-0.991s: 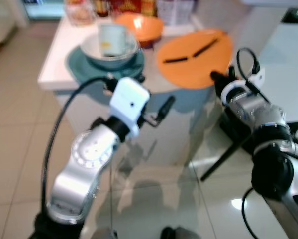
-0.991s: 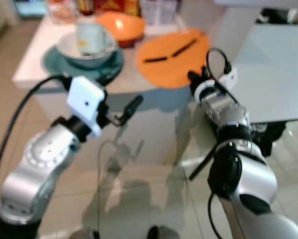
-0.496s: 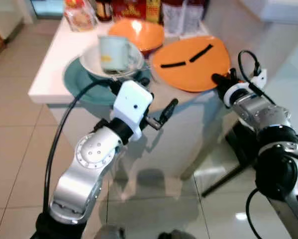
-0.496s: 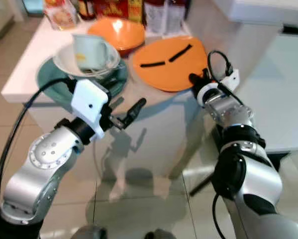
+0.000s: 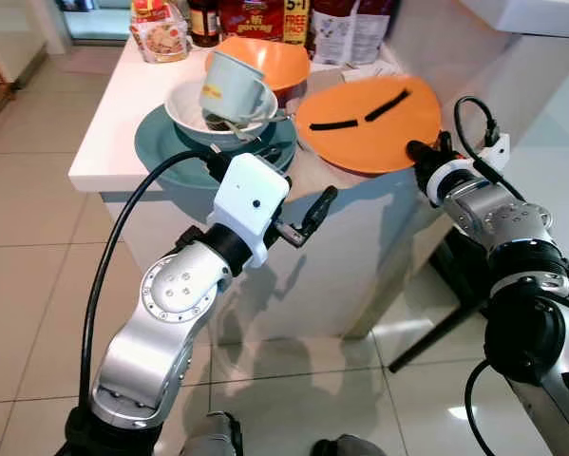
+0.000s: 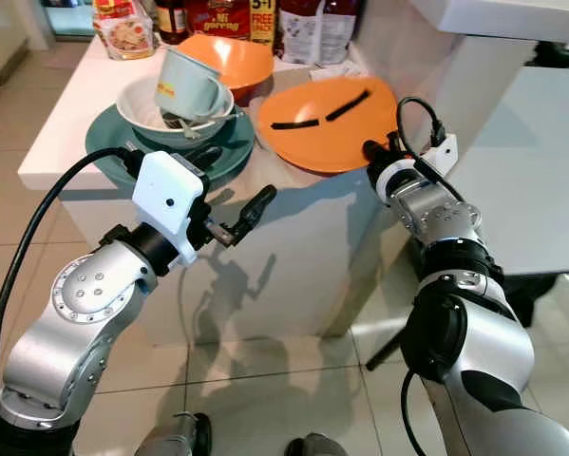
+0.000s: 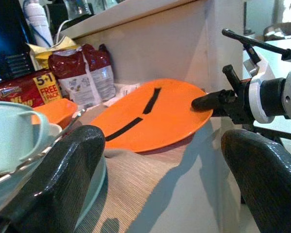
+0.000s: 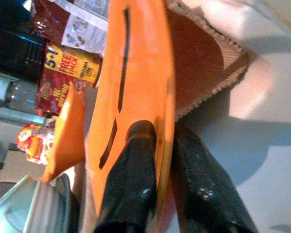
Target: Setting the table
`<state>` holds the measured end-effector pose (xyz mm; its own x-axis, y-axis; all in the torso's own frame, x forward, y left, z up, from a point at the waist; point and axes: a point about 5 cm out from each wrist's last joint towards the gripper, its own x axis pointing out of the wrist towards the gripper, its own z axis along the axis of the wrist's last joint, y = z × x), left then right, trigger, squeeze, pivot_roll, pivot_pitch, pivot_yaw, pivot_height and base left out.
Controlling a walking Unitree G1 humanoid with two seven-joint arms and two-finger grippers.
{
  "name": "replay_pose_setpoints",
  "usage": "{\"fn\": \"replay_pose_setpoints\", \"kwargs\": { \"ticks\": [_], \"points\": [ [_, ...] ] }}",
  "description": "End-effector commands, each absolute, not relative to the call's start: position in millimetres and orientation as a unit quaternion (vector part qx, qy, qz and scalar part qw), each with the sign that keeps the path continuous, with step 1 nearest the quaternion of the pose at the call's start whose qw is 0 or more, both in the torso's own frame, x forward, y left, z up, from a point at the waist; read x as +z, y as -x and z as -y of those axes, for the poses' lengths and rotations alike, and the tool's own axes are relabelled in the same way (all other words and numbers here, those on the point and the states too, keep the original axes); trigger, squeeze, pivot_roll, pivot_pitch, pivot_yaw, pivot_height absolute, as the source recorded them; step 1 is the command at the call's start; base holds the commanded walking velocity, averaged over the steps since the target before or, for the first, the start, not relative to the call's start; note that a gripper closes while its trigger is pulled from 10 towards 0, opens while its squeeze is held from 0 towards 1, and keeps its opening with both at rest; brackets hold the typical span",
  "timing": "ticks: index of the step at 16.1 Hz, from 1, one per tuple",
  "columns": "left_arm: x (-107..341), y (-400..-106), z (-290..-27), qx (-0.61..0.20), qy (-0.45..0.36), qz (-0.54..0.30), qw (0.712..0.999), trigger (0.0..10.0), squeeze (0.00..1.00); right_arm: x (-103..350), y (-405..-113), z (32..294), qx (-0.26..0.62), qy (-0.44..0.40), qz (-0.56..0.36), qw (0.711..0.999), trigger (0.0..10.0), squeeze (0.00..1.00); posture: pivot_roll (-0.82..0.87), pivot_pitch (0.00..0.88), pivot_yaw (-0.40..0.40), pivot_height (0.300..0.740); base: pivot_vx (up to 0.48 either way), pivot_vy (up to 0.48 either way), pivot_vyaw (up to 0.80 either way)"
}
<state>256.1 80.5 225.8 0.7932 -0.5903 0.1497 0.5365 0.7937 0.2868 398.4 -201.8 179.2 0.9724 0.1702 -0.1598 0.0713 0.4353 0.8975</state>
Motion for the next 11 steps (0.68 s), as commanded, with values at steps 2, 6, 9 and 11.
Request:
{"fn": "replay_pose_setpoints", "kwargs": {
  "ticks": [2, 6, 9, 11],
  "points": [
    [226.8, -253.3, -78.5, -0.306, -0.111, 0.120, 0.938, 10.0, 0.00, 178.1, -397.4, 207.5, 0.017, -0.527, -0.110, 0.843, 10.0, 1.00, 0.11, 0.116, -0.074, 0.740, 0.000, 0.000, 0.00],
    [227.1, -253.1, -78.6, -0.307, -0.110, 0.121, 0.938, 10.0, 0.00, 178.2, -398.4, 206.1, 0.014, -0.519, -0.113, 0.847, 10.0, 1.00, 0.11, 0.116, -0.073, 0.740, 0.000, 0.000, 0.00],
    [227.2, -253.2, -78.8, -0.307, -0.110, 0.120, 0.938, 10.0, 0.00, 177.8, -399.2, 204.9, 0.012, -0.513, -0.114, 0.851, 10.0, 1.00, 0.11, 0.115, -0.074, 0.740, 0.000, 0.000, 0.00],
    [227.1, -253.2, -79.0, -0.307, -0.110, 0.120, 0.938, 10.0, 0.00, 177.6, -399.5, 203.4, 0.015, -0.495, -0.114, 0.861, 10.0, 1.00, 0.11, 0.115, -0.074, 0.740, 0.000, 0.000, 0.00]
  ]
}}
